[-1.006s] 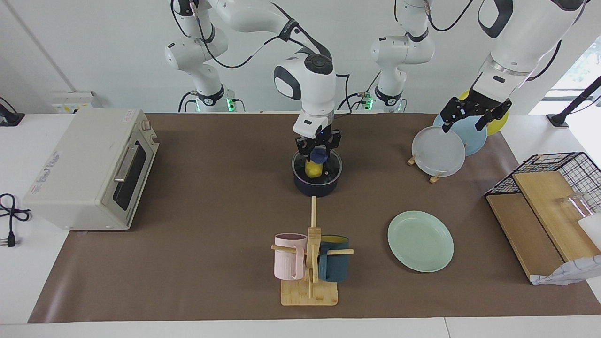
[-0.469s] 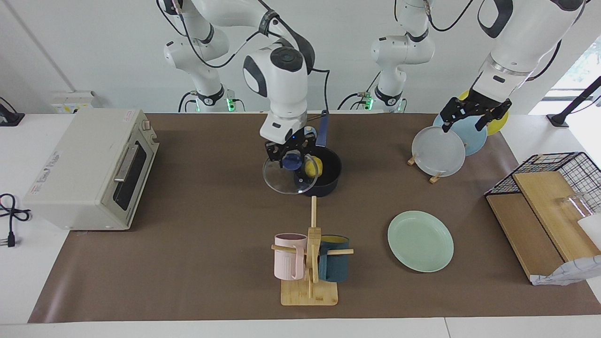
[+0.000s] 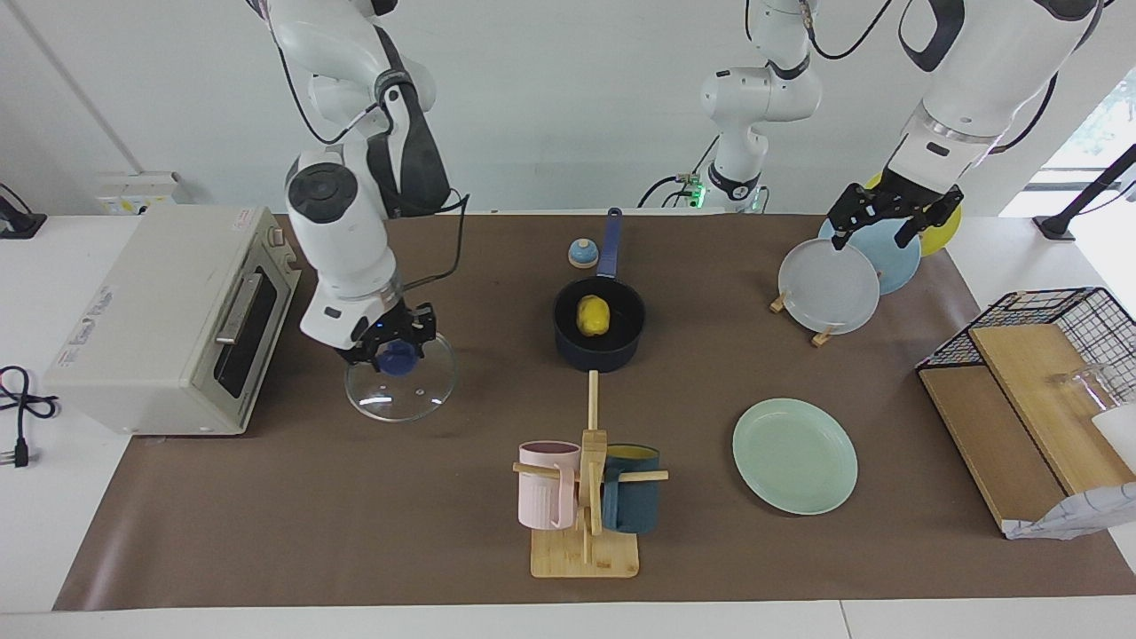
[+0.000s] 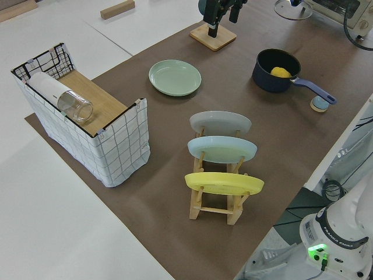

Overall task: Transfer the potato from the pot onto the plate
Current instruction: 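Lift the glass lid off the saucepan toward the toaster oven, then set the lid down with the right gripper while the left gripper approaches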

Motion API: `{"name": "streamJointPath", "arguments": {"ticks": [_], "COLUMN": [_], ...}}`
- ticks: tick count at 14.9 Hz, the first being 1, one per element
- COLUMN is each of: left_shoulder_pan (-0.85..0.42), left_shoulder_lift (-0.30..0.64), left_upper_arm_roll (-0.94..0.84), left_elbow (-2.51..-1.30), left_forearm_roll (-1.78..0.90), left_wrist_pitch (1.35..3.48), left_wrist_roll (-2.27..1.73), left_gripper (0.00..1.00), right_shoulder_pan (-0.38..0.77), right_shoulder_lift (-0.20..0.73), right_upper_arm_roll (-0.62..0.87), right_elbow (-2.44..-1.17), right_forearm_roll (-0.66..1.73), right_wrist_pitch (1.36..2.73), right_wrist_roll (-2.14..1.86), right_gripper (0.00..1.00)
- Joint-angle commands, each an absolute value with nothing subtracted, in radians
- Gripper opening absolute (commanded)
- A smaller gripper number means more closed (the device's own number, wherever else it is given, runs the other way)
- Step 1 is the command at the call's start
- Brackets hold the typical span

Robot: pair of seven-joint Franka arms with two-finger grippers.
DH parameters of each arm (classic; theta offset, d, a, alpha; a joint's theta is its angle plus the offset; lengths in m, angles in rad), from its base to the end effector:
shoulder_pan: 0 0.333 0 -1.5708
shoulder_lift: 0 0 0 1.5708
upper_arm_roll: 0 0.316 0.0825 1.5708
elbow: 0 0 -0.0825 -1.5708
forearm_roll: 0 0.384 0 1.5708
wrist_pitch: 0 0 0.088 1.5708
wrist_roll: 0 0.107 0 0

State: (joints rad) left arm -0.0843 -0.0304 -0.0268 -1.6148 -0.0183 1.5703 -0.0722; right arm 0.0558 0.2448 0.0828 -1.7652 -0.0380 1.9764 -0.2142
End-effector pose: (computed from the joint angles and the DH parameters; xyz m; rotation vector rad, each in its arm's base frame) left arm 0.5408 -0.0625 0.6204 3.1248 -0.0606 -0.0245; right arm 0.6184 0.0805 0.4216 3.0755 0.5696 -0.0519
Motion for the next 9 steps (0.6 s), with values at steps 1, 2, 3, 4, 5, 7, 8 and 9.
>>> {"name": "streamJointPath", "arguments": {"ticks": [1, 2, 3, 4, 5, 7, 8, 9], "left_shoulder_pan": [-0.113, -0.150, -0.187, -0.230, -0.285, -0.391, -0.434, -0.468], "left_shoulder_lift": [-0.075, -0.087, -0.090, -0.092, -0.092, -0.080, -0.080, -0.068], "left_upper_arm_roll": [-0.032, -0.032, -0.037, -0.040, -0.040, -0.040, -0.040, -0.040], "left_elbow": [-1.670, -1.695, -1.707, -1.724, -1.756, -1.845, -1.914, -1.946], "left_forearm_roll": [-0.011, -0.011, -0.012, -0.015, -0.020, -0.029, -0.046, -0.054], "left_wrist_pitch": [1.574, 1.588, 1.601, 1.611, 1.624, 1.733, 1.835, 1.903], "left_wrist_roll": [-0.095, -0.151, -0.240, -0.297, -0.354, -0.487, -0.544, -0.586], "left_gripper": [1.00, 1.00, 1.00, 1.00, 1.00, 1.00, 1.00, 1.00], "right_shoulder_pan": [-0.029, -0.069, -0.102, -0.118, -0.123, -0.133, -0.140, -0.146], "right_shoulder_lift": [0.147, 0.132, 0.112, 0.097, 0.086, 0.077, 0.078, 0.077], "right_upper_arm_roll": [0.100, 0.100, 0.100, 0.100, 0.098, 0.098, 0.098, 0.098], "right_elbow": [-1.980, -2.041, -2.107, -2.149, -2.189, -2.230, -2.238, -2.249], "right_forearm_roll": [-0.029, -0.029, -0.029, -0.029, -0.029, -0.029, -0.029, -0.029], "right_wrist_pitch": [2.136, 2.193, 2.242, 2.270, 2.304, 2.344, 2.347, 2.347], "right_wrist_roll": [-0.351, -0.395, -0.417, -0.426, -0.428, -0.428, -0.436, -0.443], "right_gripper": [0.44, 0.44, 0.44, 0.44, 0.44, 0.45, 0.46, 0.50]}}
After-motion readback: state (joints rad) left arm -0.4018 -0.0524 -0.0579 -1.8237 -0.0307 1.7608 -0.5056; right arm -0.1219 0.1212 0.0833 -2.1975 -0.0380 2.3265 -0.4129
